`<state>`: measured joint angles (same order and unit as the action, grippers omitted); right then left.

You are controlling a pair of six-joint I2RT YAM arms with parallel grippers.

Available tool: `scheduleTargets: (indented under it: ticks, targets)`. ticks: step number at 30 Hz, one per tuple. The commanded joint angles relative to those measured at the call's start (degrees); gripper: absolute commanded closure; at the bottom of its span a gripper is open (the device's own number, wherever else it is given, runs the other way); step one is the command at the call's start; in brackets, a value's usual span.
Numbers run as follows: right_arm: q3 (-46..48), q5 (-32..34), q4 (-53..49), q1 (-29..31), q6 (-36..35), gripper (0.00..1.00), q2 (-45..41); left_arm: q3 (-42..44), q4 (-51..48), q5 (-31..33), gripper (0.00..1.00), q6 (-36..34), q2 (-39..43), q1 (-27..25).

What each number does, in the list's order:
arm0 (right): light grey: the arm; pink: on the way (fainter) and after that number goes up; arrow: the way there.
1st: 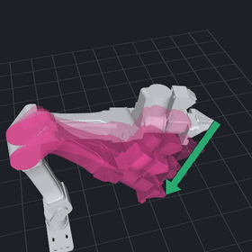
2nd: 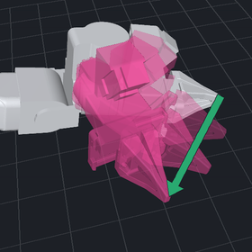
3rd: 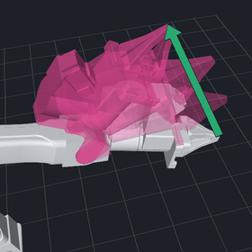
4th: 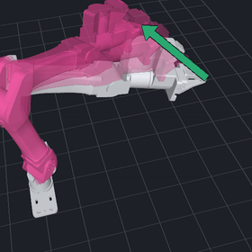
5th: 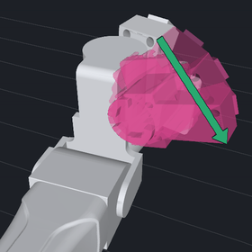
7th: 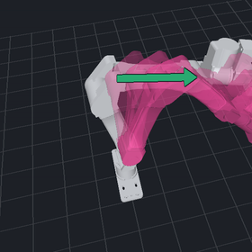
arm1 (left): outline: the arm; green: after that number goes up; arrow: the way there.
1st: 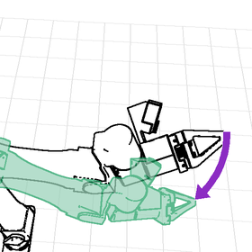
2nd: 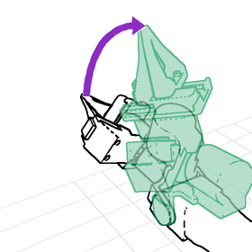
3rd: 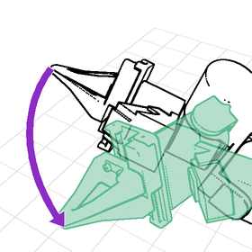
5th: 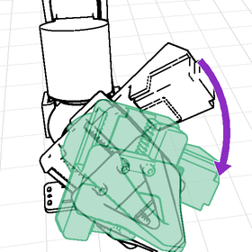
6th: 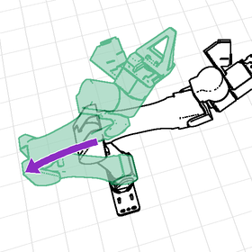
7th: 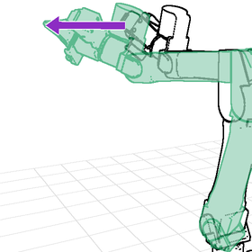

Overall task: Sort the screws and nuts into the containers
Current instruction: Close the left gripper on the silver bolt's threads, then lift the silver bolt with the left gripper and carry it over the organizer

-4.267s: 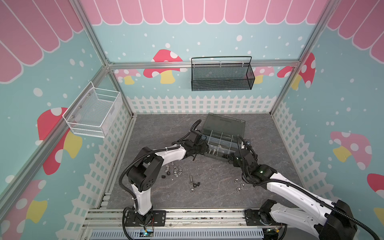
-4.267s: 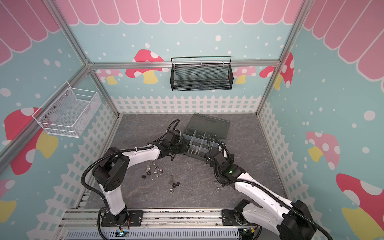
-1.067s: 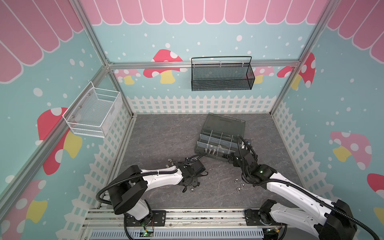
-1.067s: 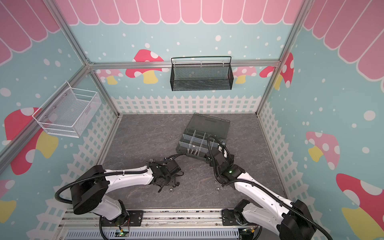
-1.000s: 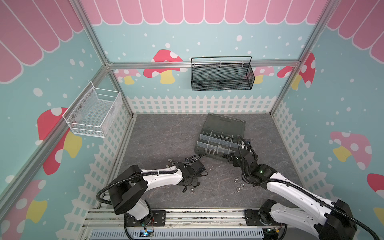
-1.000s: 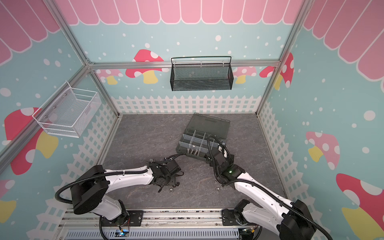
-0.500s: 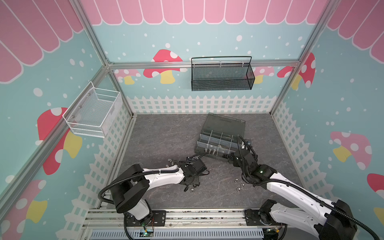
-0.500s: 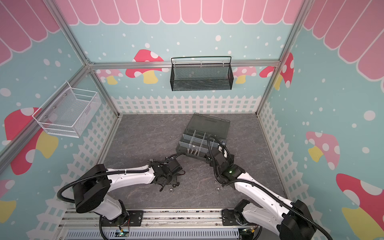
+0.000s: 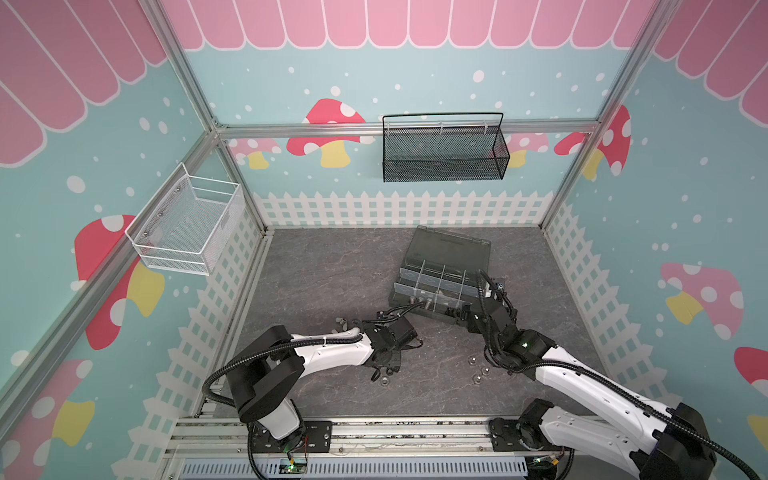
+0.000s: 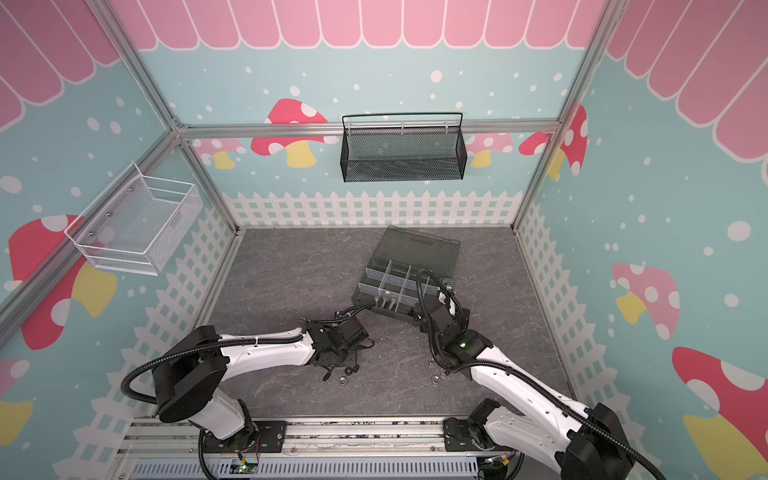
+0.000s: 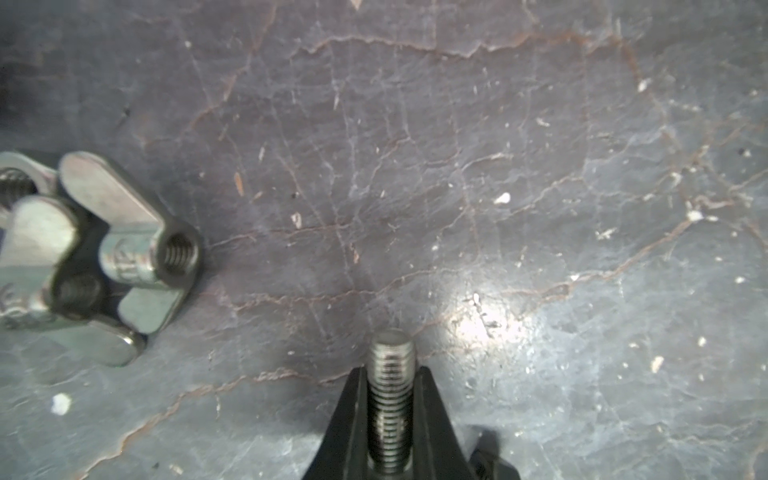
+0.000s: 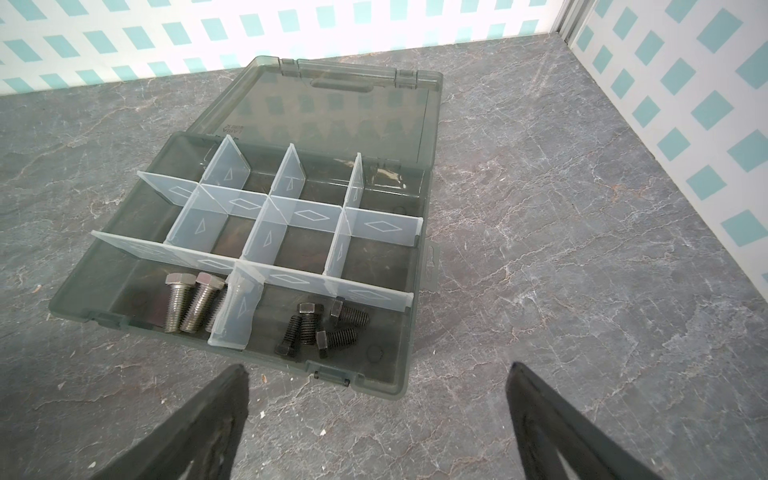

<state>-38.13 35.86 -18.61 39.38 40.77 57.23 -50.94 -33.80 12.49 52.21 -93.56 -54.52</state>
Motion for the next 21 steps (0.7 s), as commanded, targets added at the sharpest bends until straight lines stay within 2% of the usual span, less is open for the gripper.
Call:
scheduleTargets:
  ticks: [1,21]
  targets:
    - [-0.15,1.19,-0.87,-0.08,0.57,0.02,-0.98,-0.81,-0.83,3.00,0.92,0.00,-0.59,0.03]
    - [0.25,0.66,-1.03,-0.09,0.65,0.02,-2.39,-4.06,-0.21,7.68,0.95,-2.45,5.90,2.05]
